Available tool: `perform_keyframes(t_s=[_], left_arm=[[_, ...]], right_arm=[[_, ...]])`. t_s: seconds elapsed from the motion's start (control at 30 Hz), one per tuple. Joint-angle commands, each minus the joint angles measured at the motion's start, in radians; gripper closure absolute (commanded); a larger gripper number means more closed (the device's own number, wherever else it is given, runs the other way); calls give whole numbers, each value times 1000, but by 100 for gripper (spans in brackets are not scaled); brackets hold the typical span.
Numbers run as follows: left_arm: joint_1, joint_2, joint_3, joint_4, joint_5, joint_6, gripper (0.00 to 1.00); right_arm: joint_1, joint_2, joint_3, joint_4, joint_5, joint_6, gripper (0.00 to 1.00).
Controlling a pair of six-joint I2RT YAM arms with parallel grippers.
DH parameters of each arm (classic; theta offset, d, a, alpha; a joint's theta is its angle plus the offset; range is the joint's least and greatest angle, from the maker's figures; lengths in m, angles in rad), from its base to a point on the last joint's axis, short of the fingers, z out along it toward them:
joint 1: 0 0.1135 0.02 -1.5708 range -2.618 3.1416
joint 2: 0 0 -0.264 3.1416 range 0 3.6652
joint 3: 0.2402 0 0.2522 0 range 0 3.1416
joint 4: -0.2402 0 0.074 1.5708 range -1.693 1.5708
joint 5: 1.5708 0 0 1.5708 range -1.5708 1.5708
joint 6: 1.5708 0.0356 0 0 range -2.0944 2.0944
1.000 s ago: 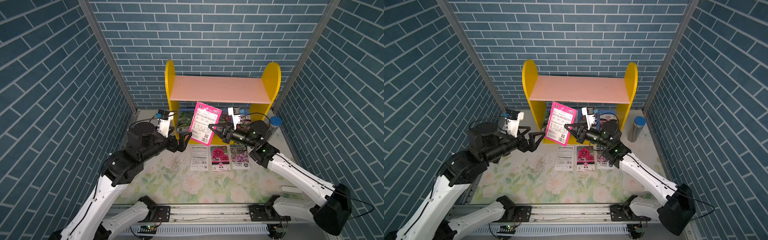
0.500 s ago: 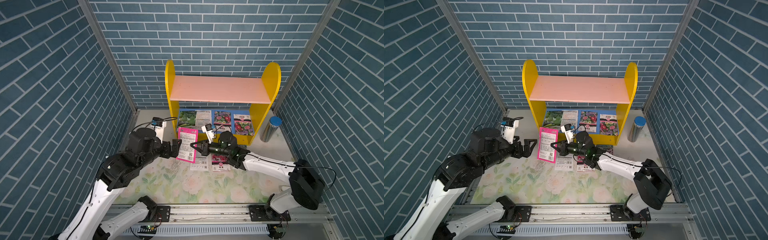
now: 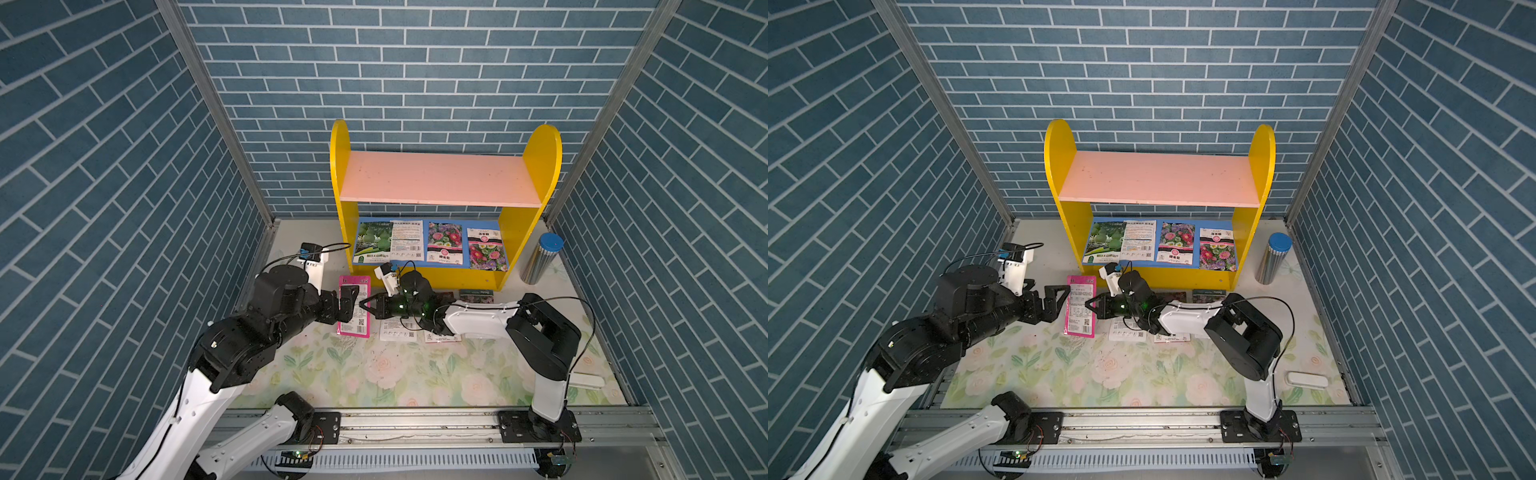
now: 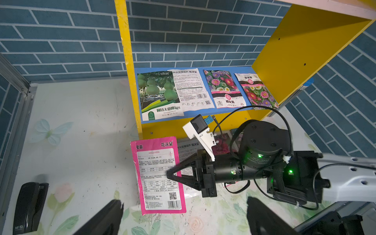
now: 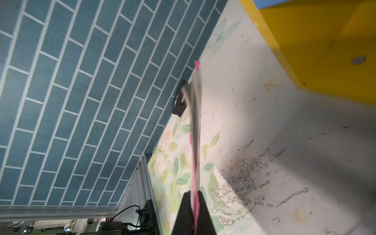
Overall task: Take the seed bag off the shelf
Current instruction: Place the seed packet at the center of the board.
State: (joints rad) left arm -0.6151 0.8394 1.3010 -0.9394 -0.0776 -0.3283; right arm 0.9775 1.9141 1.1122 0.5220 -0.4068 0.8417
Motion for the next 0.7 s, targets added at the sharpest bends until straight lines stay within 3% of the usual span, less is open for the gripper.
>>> perform_keyframes(t_s=[0.0,0.57,0.67], left_arm=[[-3,-2,-26,27,5,4,0],[-2,0,-97,92,45,0,0],[-2,0,-108,99,48,-1,0]], right_arm=[[3,45,43,-66,30,19,100],[-17,181,99,-213,92,-14,100],[-28,201,111,-227,86,-18,96]])
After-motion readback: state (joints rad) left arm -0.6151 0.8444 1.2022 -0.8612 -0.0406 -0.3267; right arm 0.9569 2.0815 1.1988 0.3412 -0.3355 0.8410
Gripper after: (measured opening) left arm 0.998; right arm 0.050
